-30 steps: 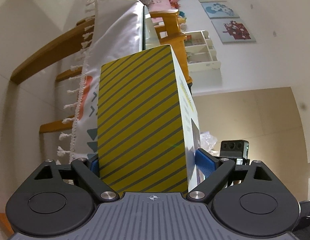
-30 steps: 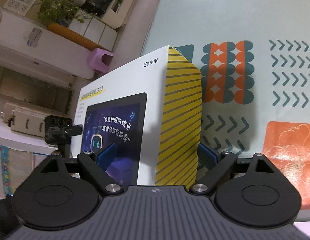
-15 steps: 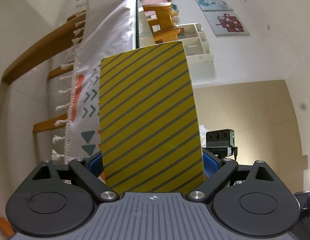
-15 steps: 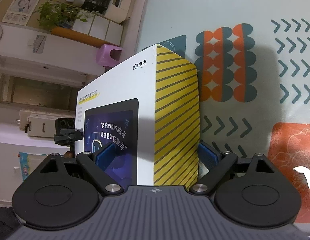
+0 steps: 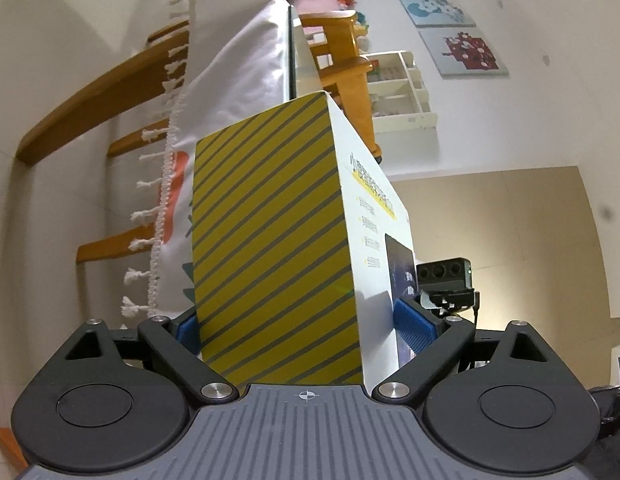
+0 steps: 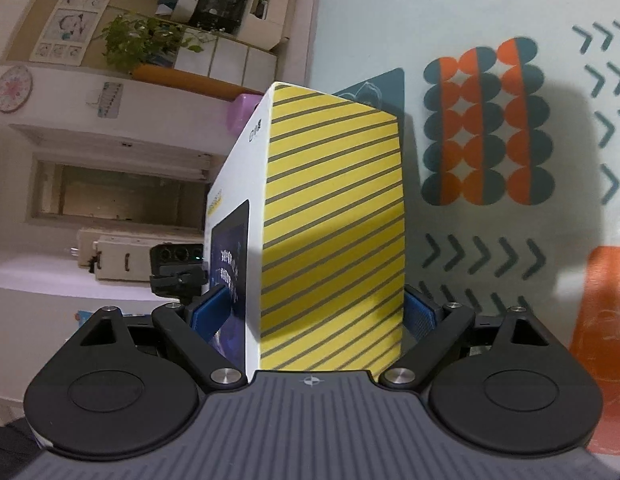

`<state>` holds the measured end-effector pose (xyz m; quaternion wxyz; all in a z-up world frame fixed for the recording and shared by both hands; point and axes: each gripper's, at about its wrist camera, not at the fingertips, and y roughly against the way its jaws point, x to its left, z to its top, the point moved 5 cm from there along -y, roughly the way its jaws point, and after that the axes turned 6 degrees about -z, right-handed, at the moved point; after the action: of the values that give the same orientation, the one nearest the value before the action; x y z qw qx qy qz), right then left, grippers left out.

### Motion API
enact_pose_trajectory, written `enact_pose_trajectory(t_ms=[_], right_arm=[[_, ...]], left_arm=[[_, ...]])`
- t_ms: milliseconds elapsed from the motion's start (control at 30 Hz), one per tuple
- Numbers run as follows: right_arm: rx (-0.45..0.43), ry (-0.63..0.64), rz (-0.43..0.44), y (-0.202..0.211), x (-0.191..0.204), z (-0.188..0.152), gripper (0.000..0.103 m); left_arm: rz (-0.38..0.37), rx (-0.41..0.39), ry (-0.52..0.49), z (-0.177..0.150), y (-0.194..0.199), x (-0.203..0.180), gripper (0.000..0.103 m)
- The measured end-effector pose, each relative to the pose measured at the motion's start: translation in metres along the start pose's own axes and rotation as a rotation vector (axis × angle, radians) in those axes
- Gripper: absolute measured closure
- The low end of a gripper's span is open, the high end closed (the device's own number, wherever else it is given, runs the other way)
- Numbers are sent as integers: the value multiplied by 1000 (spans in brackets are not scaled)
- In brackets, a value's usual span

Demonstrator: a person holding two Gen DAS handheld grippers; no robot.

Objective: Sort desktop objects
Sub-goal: 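Lift the tablet box off the table with both grippers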

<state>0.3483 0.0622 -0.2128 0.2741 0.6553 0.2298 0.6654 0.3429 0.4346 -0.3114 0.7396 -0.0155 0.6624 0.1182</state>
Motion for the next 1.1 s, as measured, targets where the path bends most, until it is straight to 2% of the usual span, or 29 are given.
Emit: enact_pose_trajectory(t_ms=[300, 600, 900, 1100], right_arm=[[-40, 11, 33, 0, -5, -2, 0], [-91, 0, 103, 22, -5, 2, 0], [-147, 16, 173, 73, -7, -17, 0], [-183, 32, 209, 112, -10, -36, 0]], left_arm=[[6, 8, -2, -6, -1, -9, 10], [-21, 14, -64, -3, -11, -51, 12], [-29, 72, -168, -15, -39, -119, 13], [-9, 98, -181, -51, -82, -150, 13]])
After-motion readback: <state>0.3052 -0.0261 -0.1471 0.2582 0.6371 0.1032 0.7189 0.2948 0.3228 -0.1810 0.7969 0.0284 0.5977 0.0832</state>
